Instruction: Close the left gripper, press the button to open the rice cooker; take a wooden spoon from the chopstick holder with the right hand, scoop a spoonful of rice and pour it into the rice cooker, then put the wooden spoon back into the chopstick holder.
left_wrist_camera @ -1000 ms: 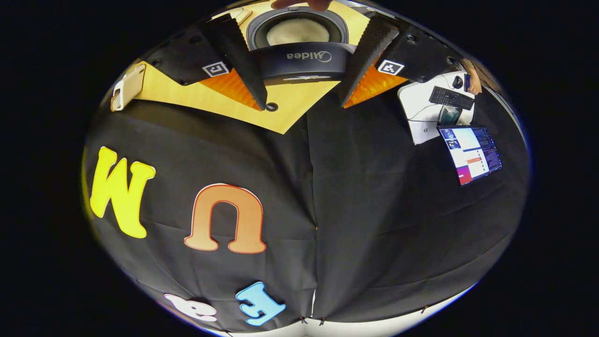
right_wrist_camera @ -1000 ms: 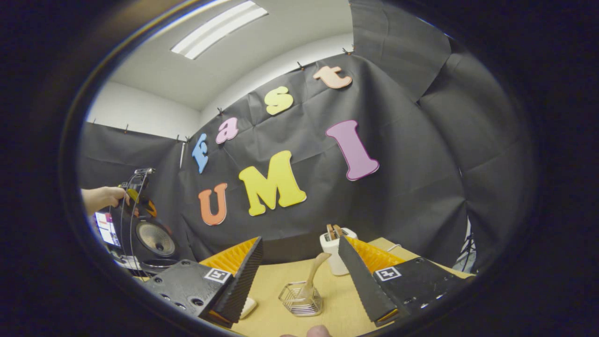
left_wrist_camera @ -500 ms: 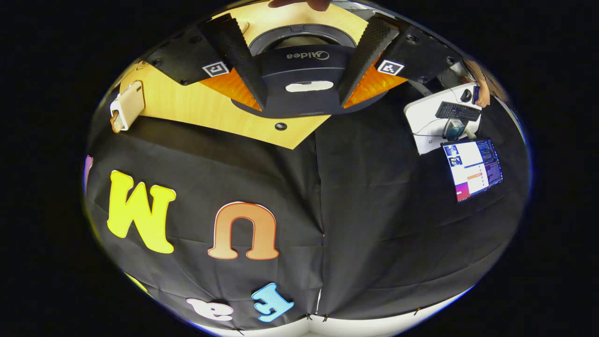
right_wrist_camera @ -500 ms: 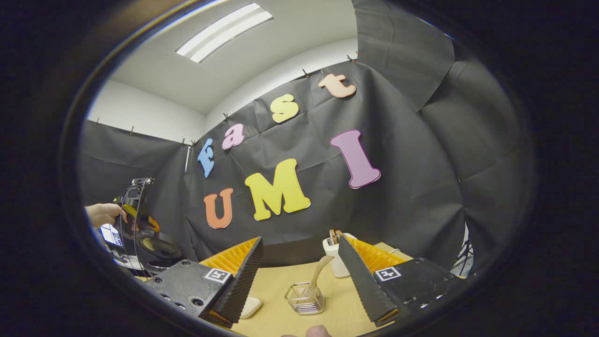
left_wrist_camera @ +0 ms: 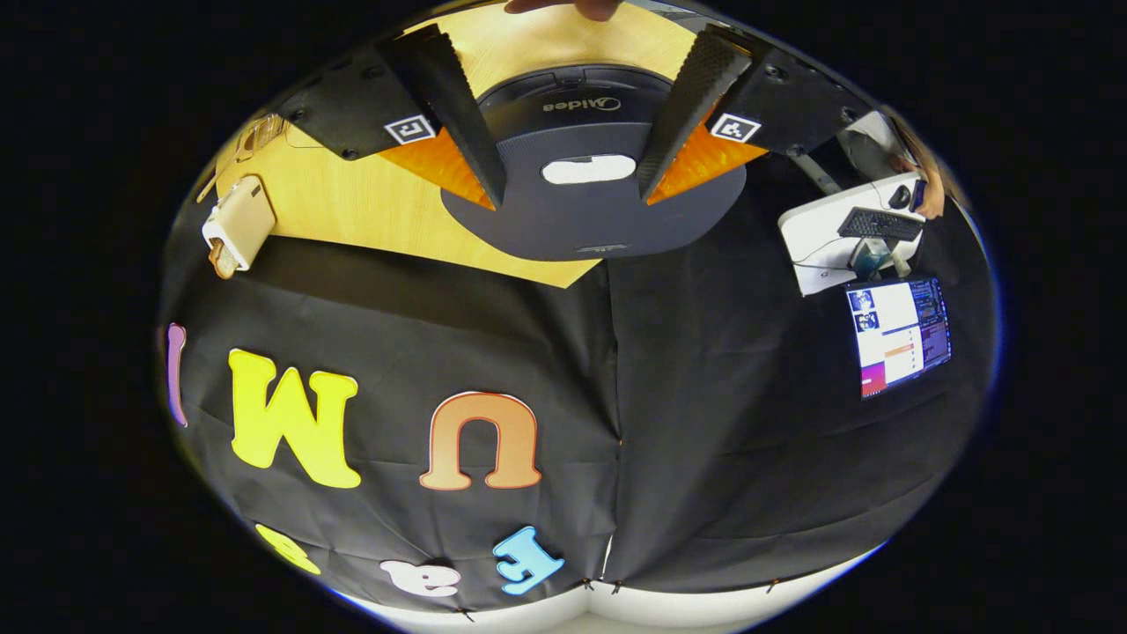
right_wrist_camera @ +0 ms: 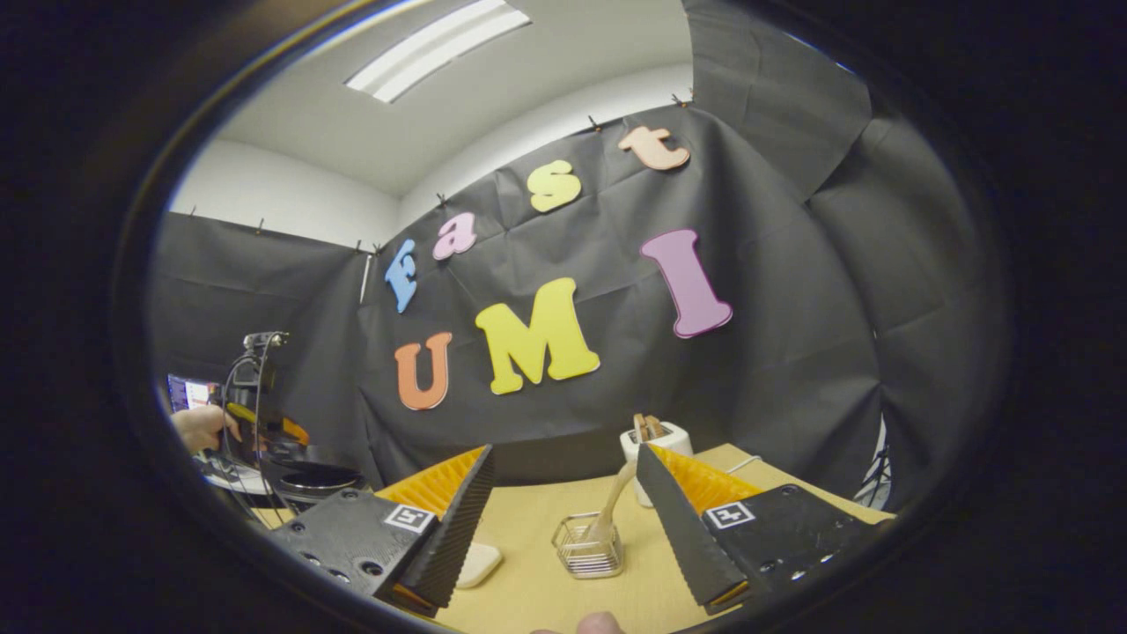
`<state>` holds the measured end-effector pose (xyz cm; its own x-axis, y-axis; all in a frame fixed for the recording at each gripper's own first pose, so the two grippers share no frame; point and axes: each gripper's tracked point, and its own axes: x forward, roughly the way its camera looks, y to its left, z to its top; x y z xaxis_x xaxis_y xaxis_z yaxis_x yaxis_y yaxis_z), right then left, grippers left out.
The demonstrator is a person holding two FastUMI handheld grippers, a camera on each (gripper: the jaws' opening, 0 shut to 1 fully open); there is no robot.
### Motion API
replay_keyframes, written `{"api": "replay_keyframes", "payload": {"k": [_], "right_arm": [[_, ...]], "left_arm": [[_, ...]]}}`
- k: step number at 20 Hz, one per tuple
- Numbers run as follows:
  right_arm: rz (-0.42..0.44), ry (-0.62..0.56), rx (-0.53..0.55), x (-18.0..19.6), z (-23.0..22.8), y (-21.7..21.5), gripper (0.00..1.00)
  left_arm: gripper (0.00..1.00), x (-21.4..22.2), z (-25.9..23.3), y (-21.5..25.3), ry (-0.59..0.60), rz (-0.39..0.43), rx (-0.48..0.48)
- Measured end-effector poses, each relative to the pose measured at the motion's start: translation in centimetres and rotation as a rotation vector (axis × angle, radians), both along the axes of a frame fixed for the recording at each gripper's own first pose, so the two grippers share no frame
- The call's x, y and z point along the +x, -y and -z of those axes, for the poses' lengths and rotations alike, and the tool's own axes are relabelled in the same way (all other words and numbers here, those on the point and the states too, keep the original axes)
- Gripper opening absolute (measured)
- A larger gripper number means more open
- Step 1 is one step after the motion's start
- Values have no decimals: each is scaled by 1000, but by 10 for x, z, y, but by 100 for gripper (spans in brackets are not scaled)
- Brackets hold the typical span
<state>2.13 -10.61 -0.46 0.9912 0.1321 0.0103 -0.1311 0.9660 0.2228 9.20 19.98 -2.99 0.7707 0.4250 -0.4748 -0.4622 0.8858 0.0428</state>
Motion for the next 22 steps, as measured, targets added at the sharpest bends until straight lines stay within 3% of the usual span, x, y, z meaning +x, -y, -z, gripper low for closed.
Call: {"api": "replay_keyframes", "payload": {"k": [1,2,9,15,17,18,22], "right_arm": [[-1,-2,-19,-2,2,-2,90],[0,-3,-37,-2,3,-5,95],[-11,-15,-95,-7,15,-25,95],[-24,-36,-102,-10,26,-44,95],[-31,-40,-100,-12,28,-51,91],[-35,-41,-101,-11,30,-55,95],[-58,-58,-100,-9,35,-71,95]], "left_arm": [[97,-2,3,0,6,7,14],[97,-3,6,1,16,12,28],[97,-17,37,7,47,30,73],[96,-20,43,10,130,37,126],[97,-19,43,9,175,40,155],[97,-18,43,9,197,43,174],[97,-19,50,12,221,88,196]]}}
